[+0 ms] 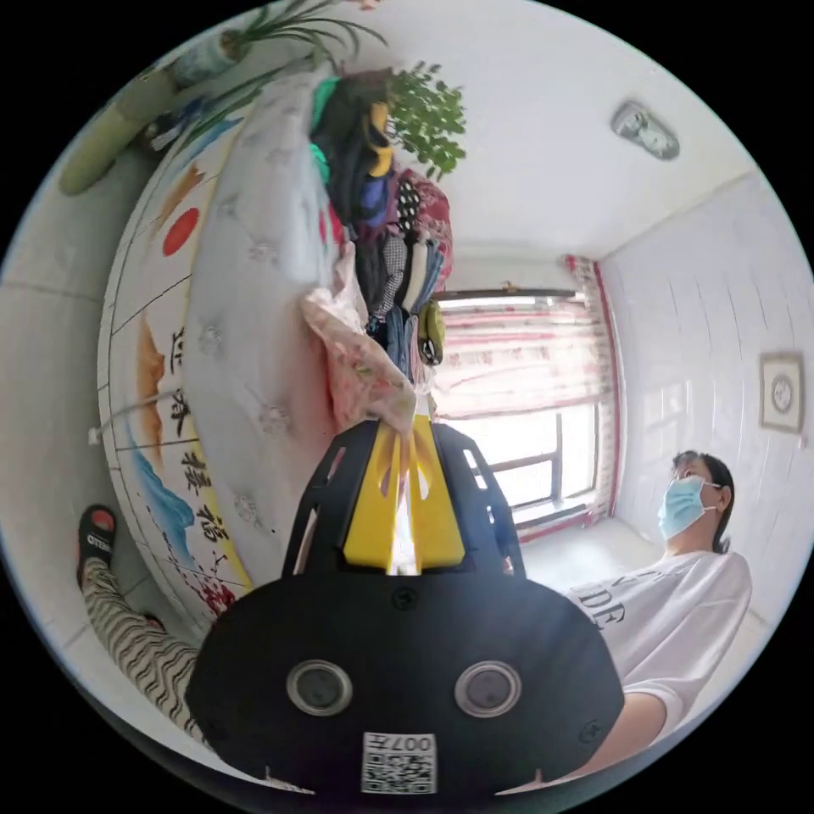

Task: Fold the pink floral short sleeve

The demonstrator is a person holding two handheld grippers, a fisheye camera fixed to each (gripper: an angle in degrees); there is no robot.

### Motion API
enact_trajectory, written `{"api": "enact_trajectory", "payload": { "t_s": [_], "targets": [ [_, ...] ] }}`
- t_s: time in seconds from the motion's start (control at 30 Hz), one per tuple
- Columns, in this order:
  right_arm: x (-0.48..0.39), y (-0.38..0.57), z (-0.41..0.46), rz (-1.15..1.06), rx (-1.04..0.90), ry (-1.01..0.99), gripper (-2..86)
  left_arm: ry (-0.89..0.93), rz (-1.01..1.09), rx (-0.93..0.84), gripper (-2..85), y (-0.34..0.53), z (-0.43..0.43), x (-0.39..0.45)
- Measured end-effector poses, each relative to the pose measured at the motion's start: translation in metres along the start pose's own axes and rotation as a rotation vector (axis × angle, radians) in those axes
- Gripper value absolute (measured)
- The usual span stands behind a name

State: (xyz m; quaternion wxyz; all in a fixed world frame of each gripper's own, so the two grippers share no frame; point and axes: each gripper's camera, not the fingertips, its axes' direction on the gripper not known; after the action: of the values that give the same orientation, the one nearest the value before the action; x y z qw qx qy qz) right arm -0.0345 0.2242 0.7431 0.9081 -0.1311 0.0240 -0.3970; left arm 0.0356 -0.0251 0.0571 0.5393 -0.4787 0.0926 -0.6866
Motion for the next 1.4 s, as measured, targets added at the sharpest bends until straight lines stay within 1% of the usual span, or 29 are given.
{"api": "enact_trajectory", "payload": {
  "t_s": [0.1, 0.3, 0.37, 0.43, 0.5, 0.67, 0.97, 1.13, 1.2, 1.33, 1.4],
  "targets": [
    [-0.011, 0.02, -0.034, -0.06, 0.027, 0.008, -0.3, -0.079, 0.092, -0.066, -0.9, 0.006, -0.003, 0.043],
    [-0.005, 0.131, -0.109, -0.046, 0.108, -0.055, -0.3, -0.147, 0.081, -0.037, -0.9, 0.062, -0.043, 0.083],
    [-0.009, 0.176, -0.15, -0.051, 0.212, -0.119, -0.3, -0.141, 0.103, -0.034, -0.9, 0.077, -0.054, 0.097],
    [-0.012, 0.2, -0.178, -0.057, 0.28, -0.144, -0.3, -0.14, 0.122, -0.033, -0.9, 0.086, -0.061, 0.11],
    [-0.017, 0.21, -0.195, -0.077, 0.291, -0.158, -0.3, -0.145, 0.162, -0.042, -0.9, 0.09, -0.063, 0.125],
    [-0.045, 0.222, -0.217, -0.184, 0.269, -0.113, -0.3, -0.149, 0.183, -0.042, -0.9, 0.103, -0.061, 0.144],
    [-0.033, 0.278, -0.257, -0.162, 0.302, -0.158, -0.4, -0.207, 0.188, -0.035, -0.9, 0.144, -0.092, 0.162],
    [-0.045, 0.275, -0.26, -0.139, 0.316, -0.132, -0.3, -0.218, 0.192, -0.067, -0.9, 0.12, -0.072, 0.157],
    [-0.056, 0.26, -0.261, -0.142, 0.331, -0.112, -0.3, -0.228, 0.213, -0.109, -0.9, 0.088, -0.044, 0.153],
    [-0.085, 0.192, -0.258, -0.123, 0.356, -0.06, -0.3, -0.196, 0.22, -0.155, -0.9, 0.029, 0.006, 0.147],
    [-0.097, 0.152, -0.253, -0.13, 0.349, -0.015, -0.3, -0.209, 0.245, -0.192, -0.9, -0.013, 0.043, 0.142]
  ]
}}
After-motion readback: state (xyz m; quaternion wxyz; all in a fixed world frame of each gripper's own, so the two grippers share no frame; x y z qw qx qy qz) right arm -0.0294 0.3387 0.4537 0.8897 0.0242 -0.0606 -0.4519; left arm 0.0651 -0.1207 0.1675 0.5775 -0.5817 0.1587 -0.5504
